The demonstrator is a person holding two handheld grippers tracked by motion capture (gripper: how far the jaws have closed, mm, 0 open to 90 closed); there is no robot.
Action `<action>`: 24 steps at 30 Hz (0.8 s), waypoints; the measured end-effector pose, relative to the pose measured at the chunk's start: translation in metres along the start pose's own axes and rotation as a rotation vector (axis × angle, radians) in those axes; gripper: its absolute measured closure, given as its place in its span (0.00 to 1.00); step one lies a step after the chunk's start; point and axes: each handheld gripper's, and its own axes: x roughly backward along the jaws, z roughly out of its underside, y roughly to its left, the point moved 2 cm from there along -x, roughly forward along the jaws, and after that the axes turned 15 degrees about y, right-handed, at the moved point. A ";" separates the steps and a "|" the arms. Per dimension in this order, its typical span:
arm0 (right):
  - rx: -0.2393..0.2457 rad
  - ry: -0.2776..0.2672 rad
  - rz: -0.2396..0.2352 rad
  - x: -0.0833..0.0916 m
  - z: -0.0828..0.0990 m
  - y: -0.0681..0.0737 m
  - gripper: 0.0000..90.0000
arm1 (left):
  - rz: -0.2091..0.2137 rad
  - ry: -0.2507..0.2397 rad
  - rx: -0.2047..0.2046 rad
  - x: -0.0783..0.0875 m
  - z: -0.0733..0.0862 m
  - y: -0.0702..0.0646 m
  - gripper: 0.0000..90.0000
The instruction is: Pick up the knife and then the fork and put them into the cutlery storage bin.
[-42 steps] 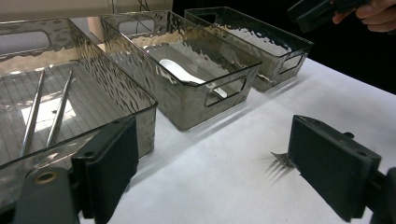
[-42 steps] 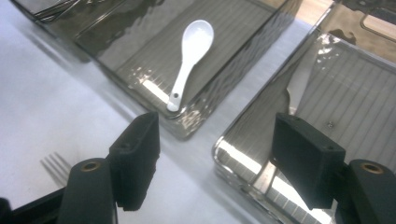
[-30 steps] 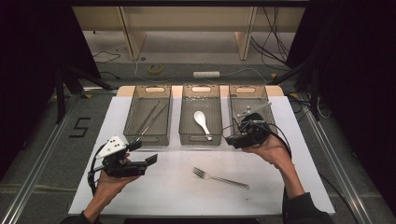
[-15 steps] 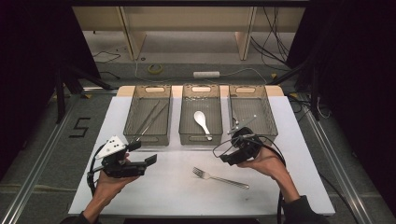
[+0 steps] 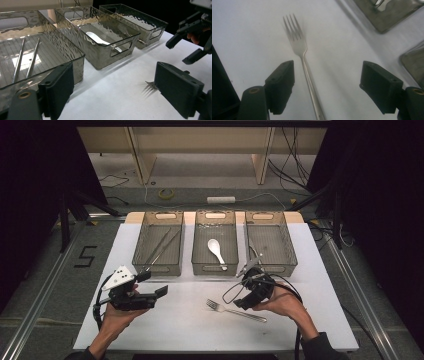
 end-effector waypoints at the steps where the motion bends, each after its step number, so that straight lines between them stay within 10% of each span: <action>1: 0.004 0.008 0.000 -0.002 0.001 0.001 0.34 | 0.000 0.000 0.000 0.000 0.000 0.000 0.18; 24: 0.094 0.161 0.028 -0.039 0.003 0.015 0.67 | 0.000 0.002 -0.003 0.000 0.000 0.000 0.18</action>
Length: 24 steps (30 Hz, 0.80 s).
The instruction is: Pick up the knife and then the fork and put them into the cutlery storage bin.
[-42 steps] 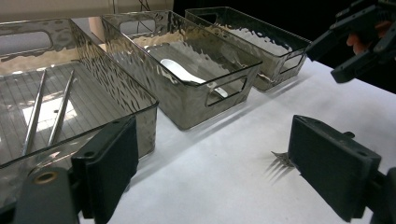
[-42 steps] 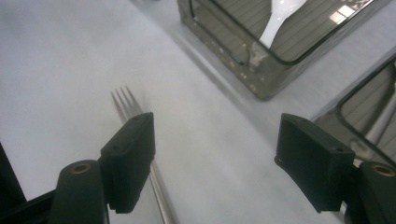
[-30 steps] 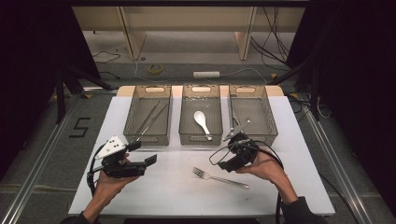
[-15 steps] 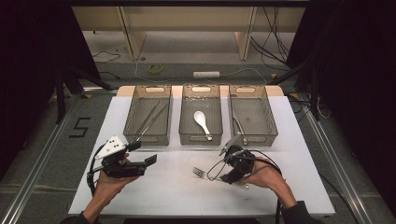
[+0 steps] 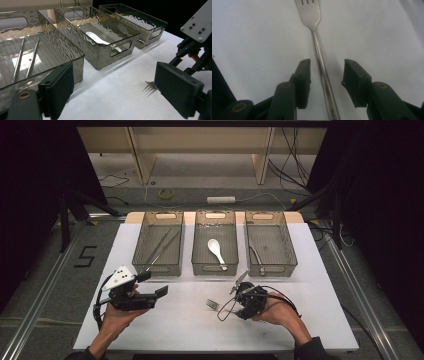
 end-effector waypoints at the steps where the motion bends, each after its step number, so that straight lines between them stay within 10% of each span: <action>1: -0.004 0.004 -0.003 -0.001 -0.001 0.001 0.68 | 0.000 0.000 0.000 0.000 0.000 0.000 0.18; 24: 0.035 0.046 0.017 -0.011 -0.006 0.003 0.87 | -0.002 0.003 -0.007 0.000 0.000 -0.001 0.18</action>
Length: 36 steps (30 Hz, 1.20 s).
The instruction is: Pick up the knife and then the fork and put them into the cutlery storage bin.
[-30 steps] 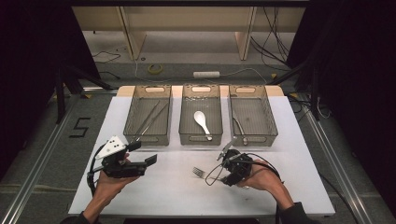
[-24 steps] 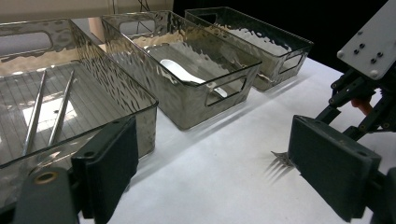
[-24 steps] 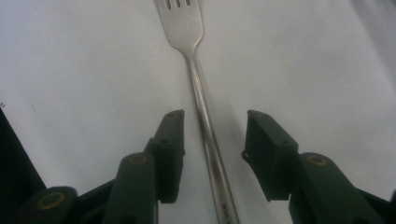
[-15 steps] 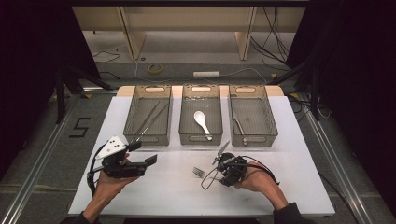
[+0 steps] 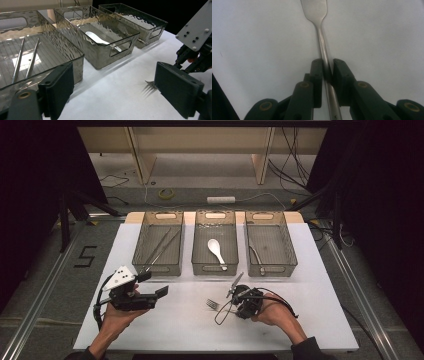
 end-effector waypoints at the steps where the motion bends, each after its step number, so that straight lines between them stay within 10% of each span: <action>1: 0.010 0.006 0.006 0.000 0.000 0.000 0.88 | 0.000 0.000 0.000 0.000 0.000 0.000 0.18; 20: 0.051 0.038 0.024 0.001 -0.004 0.004 0.94 | -0.001 0.002 -0.002 0.000 0.000 -0.001 0.18; 36: -0.001 -0.091 -0.026 0.022 0.010 -0.011 0.94 | -0.003 0.000 -0.001 0.000 0.000 0.000 0.18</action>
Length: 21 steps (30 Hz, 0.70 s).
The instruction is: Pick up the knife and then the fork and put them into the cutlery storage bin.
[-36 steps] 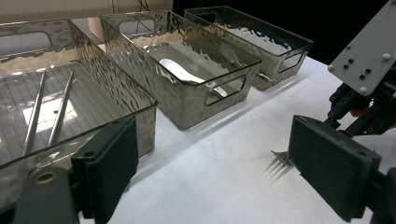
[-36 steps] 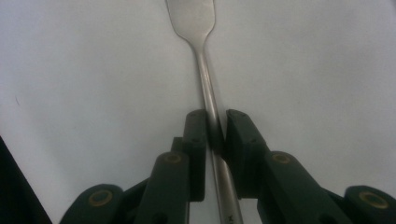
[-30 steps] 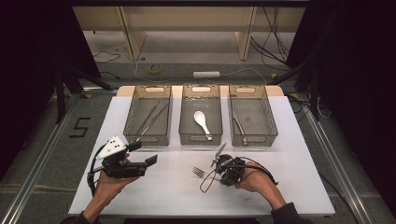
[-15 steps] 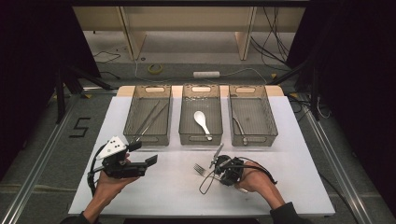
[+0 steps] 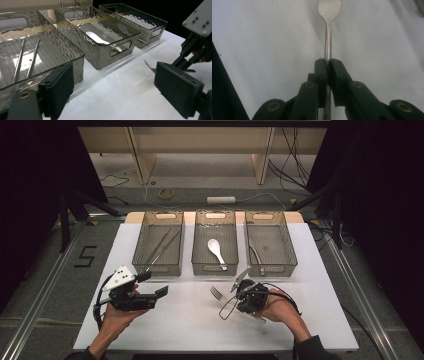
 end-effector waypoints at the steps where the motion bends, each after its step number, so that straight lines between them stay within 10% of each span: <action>1: -0.015 -0.013 -0.007 0.002 0.001 -0.001 0.94 | 0.000 0.000 0.001 0.000 0.000 0.000 0.18; 21: -0.189 -0.263 -0.078 0.033 0.023 -0.037 0.94 | -0.002 0.001 0.002 0.000 0.000 0.000 0.18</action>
